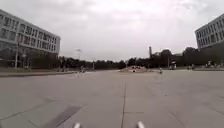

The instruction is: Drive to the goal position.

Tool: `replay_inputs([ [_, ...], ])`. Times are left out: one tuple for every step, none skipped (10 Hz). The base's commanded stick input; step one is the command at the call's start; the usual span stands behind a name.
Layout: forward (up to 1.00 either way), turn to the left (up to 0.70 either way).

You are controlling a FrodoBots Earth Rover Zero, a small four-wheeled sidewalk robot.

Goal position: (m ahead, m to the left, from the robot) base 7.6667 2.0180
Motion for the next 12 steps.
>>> replay_inputs([
  [0.85,0.0],
  [0.85,0.0],
  [0.85,0.0],
  [0.85,0.0],
  [0.85,0.0],
  [0.85,0.0],
  [0.85,0.0],
  [0.85,0.0],
  [0.85,0.0],
  [0.85,0.0],
  [0.85,0.0],
  [0.85,0.0],
])
